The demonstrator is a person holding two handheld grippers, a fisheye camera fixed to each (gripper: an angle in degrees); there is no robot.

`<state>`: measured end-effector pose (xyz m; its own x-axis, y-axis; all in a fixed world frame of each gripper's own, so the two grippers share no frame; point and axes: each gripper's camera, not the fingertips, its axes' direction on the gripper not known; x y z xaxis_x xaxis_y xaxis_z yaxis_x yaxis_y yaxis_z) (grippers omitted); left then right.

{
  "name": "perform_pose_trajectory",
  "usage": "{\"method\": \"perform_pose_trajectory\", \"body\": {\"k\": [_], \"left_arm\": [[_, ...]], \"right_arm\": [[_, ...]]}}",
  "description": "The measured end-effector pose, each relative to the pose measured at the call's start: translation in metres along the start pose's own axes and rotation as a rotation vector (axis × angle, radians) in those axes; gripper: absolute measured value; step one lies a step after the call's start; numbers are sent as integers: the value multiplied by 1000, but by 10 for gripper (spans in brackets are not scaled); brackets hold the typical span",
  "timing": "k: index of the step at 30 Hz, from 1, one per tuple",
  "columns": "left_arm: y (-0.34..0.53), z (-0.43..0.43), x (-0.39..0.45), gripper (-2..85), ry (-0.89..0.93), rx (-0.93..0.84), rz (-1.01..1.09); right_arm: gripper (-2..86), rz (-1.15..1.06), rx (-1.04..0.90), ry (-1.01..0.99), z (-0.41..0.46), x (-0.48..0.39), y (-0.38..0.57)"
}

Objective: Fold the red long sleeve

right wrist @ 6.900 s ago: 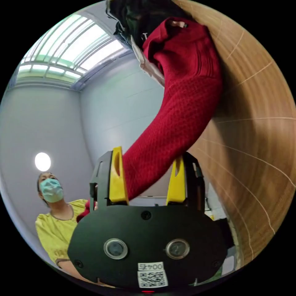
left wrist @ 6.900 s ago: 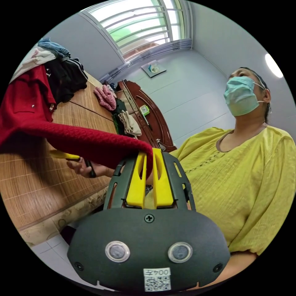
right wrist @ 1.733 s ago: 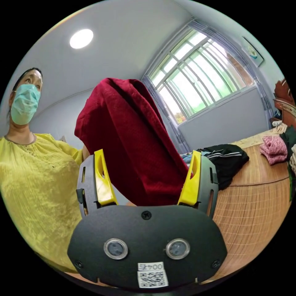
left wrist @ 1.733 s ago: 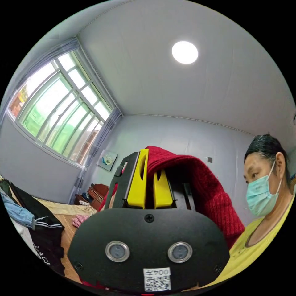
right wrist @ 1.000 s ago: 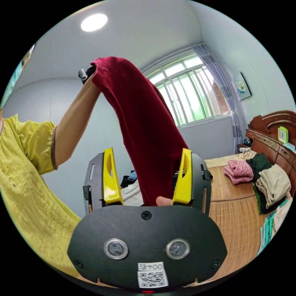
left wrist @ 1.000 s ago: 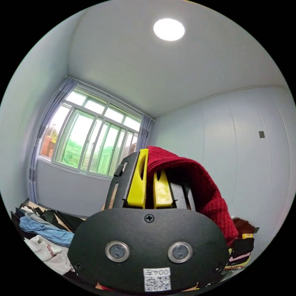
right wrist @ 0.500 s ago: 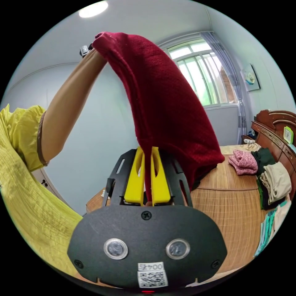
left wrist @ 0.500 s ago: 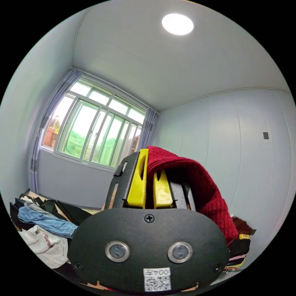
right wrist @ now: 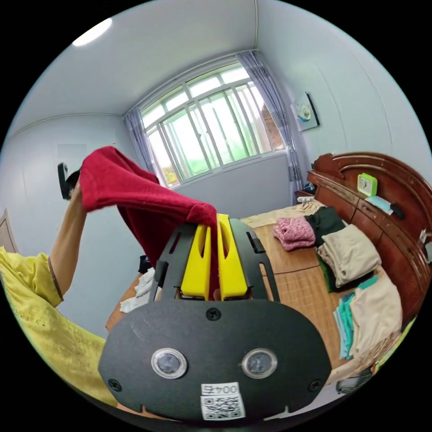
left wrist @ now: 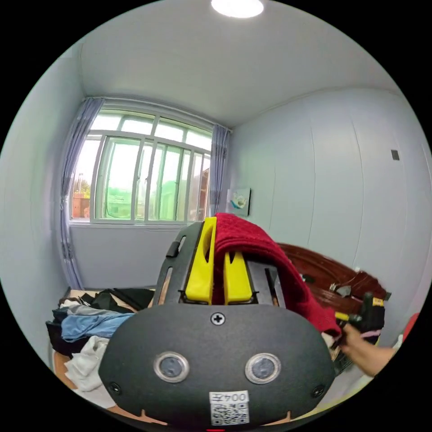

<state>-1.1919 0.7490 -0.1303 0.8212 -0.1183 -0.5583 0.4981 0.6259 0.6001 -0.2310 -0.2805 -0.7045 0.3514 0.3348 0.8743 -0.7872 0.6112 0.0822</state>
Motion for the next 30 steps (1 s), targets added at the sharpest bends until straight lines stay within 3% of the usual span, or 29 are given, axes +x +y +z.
{"method": "perform_pose_trajectory", "body": {"k": [10, 20, 30], "left_arm": [[-42, 46, -8, -6, -48, -238, 126], [-108, 61, 59, -7, 18, -151, 90], [-102, 58, 164, -6, 58, -202, 104]], "right_arm": [[-5, -209, 83, 50, -37, -19, -137], [-6, -433, 108, -39, -99, -3, -216], [-7, -520, 101, -228, -170, 56, -193]]}}
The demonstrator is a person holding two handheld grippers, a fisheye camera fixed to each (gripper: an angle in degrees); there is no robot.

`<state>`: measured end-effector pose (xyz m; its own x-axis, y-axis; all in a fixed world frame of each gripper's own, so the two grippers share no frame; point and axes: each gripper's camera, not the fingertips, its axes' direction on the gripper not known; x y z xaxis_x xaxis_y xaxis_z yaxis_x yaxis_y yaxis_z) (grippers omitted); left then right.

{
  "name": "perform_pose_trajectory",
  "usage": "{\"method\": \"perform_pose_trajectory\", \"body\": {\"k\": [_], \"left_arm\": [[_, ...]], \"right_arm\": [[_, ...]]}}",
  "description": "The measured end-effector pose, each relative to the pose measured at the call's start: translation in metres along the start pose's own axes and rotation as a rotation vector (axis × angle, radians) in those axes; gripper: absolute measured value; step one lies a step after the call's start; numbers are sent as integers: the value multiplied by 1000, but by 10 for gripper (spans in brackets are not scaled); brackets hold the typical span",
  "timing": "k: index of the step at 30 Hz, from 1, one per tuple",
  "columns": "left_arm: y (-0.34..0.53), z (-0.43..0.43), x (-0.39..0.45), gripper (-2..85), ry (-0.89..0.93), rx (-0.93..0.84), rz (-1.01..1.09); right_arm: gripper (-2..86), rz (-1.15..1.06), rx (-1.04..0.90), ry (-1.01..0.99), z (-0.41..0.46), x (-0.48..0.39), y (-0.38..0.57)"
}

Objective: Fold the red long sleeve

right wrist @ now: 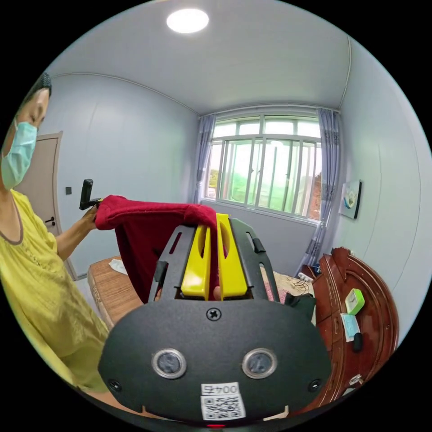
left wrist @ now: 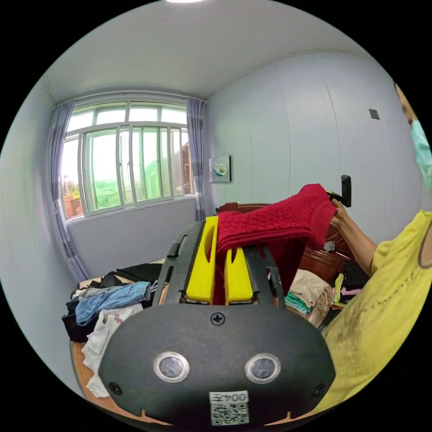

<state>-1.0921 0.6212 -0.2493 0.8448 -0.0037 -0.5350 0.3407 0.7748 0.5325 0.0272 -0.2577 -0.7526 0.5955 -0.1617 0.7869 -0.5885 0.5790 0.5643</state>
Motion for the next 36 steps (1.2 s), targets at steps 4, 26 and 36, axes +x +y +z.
{"method": "perform_pose_trajectory", "body": {"k": [4, 26, 36], "left_arm": [[3, 23, 33, -6, 71, -95, -56], [-52, 365, 51, -6, 342, -725, -229], [-14, 672, 5, -5, 222, -847, -248]], "right_arm": [[-6, 29, 10, -49, -35, 6, 33], [-5, 389, -366, -29, 50, 187, 190], [2, 515, -556, 151, 248, 359, 319]]}}
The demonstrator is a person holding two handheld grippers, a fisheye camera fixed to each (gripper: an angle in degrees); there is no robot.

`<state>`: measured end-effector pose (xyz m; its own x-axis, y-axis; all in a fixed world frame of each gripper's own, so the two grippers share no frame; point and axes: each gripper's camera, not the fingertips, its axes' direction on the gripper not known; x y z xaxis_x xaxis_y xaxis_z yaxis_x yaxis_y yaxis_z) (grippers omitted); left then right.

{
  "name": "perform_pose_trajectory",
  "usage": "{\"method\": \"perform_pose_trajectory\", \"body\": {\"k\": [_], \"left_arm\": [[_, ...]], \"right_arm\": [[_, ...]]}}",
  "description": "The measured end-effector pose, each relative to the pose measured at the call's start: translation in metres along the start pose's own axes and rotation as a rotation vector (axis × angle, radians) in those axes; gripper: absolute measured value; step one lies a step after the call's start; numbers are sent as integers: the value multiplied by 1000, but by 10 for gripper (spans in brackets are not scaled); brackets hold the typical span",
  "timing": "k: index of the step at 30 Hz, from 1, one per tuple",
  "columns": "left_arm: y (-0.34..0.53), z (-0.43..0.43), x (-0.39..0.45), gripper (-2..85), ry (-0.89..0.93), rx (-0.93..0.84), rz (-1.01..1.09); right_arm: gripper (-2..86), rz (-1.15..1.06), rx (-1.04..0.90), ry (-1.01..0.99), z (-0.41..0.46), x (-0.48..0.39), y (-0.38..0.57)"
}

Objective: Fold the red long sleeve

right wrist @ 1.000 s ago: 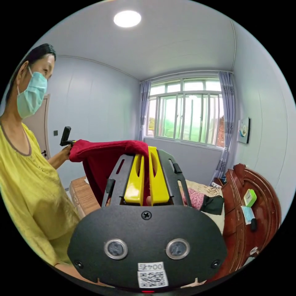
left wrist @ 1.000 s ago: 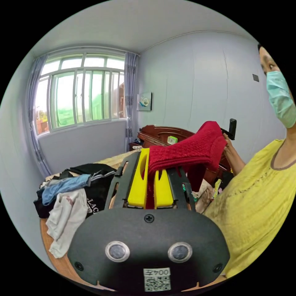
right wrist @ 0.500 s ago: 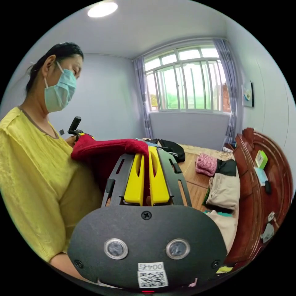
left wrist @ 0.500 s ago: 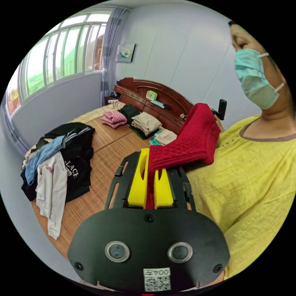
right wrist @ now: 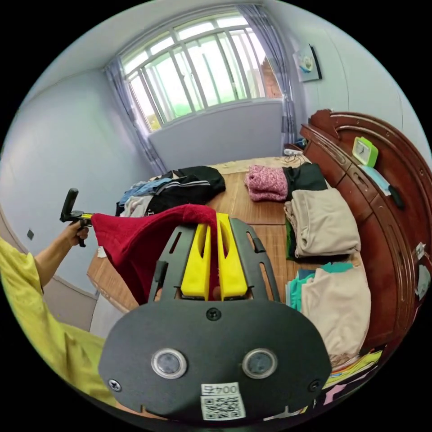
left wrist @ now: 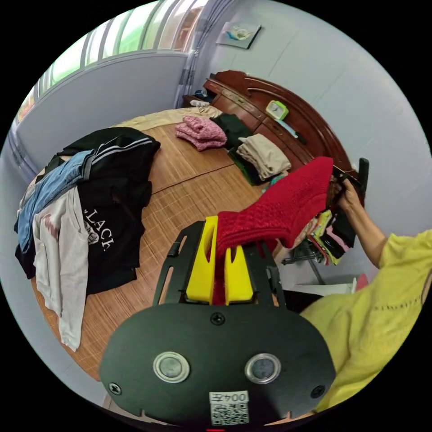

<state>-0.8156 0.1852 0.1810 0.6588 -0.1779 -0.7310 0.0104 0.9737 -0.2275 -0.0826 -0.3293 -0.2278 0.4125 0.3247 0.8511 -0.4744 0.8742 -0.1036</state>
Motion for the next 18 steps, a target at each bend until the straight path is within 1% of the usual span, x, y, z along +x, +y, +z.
{"method": "perform_pose_trajectory", "body": {"k": [2, 3, 5, 6, 8, 10, 12, 13, 15, 17, 18], "left_arm": [[-52, 60, -19, -2, -38, -65, -31], [-65, 76, -24, -1, -47, -86, -38], [-112, 135, -43, 12, -92, -158, -72], [-122, 147, -48, 17, -99, -167, -89], [-151, 181, -64, 54, -116, -179, -159], [-158, 193, -68, 67, -92, -133, -207], [-152, 202, -67, 74, -45, -91, -234], [-140, 212, -64, 77, -30, -80, -255], [-112, 235, -59, 84, 1, -111, -294], [-57, 281, -46, 104, 29, -226, -372], [-41, 293, -42, 110, 38, -257, -391]], "right_arm": [[11, -8, -84, 39, 72, 41, -28], [15, -2, -109, 42, 91, 52, -36], [30, 88, -251, 20, 171, 108, -66], [34, 116, -281, 17, 190, 123, -73], [45, 205, -303, 8, 242, 173, -89], [54, 273, -271, -49, 263, 204, -93], [62, 282, -249, -98, 278, 221, -90], [68, 252, -288, -142, 291, 225, -83], [86, 204, -419, -193, 316, 221, -59], [108, 120, -631, -200, 349, 201, -4], [111, 110, -678, -186, 357, 196, 14]]}}
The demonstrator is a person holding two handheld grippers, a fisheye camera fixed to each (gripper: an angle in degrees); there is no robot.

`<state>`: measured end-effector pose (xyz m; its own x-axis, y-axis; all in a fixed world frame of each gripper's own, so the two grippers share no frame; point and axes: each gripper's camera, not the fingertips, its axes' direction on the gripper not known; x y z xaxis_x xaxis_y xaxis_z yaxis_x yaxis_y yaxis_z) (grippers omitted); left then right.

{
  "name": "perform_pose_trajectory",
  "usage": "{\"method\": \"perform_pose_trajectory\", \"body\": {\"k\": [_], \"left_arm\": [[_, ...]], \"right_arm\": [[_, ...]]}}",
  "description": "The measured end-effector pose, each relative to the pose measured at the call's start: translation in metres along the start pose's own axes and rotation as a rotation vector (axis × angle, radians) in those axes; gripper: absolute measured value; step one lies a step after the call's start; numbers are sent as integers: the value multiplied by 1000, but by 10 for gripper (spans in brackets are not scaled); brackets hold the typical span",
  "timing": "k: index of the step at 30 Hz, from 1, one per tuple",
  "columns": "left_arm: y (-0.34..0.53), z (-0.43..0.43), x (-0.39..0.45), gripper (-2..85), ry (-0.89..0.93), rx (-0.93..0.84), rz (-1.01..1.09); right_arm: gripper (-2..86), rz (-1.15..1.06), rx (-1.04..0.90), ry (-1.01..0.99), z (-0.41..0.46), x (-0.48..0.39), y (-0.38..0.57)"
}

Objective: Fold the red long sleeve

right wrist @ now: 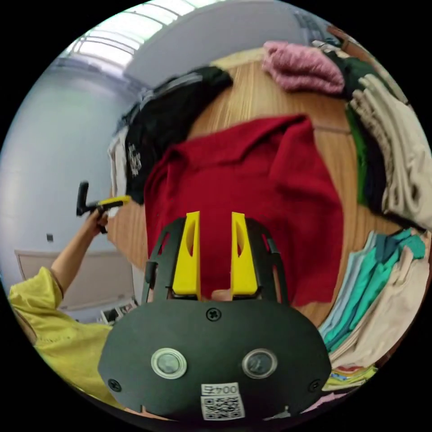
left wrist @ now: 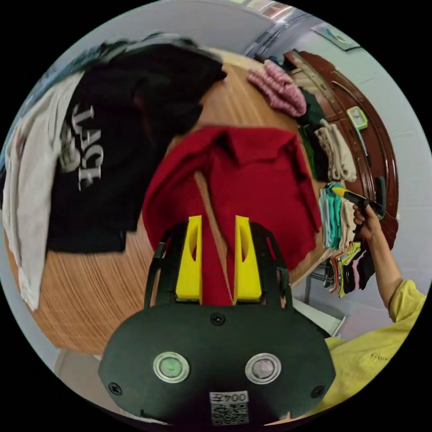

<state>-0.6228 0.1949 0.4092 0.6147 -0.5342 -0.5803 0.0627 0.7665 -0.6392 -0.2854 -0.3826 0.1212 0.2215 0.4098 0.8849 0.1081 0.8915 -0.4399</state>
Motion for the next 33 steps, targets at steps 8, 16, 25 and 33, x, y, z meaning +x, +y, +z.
{"method": "perform_pose_trajectory", "body": {"k": [8, 16, 25, 33], "left_arm": [[133, 123, 40, 176, -126, -21, -220], [108, 182, 122, 159, -316, -33, -158], [111, 209, 166, 86, -210, 42, -208], [100, 114, 101, 35, -246, 240, -265]], "right_arm": [[102, 22, -339, 236, 172, 5, 84], [85, 3, -499, 437, 230, 28, 37], [83, -46, -719, 518, 263, 66, -8], [82, 0, -742, 474, 261, 107, -20]]}}
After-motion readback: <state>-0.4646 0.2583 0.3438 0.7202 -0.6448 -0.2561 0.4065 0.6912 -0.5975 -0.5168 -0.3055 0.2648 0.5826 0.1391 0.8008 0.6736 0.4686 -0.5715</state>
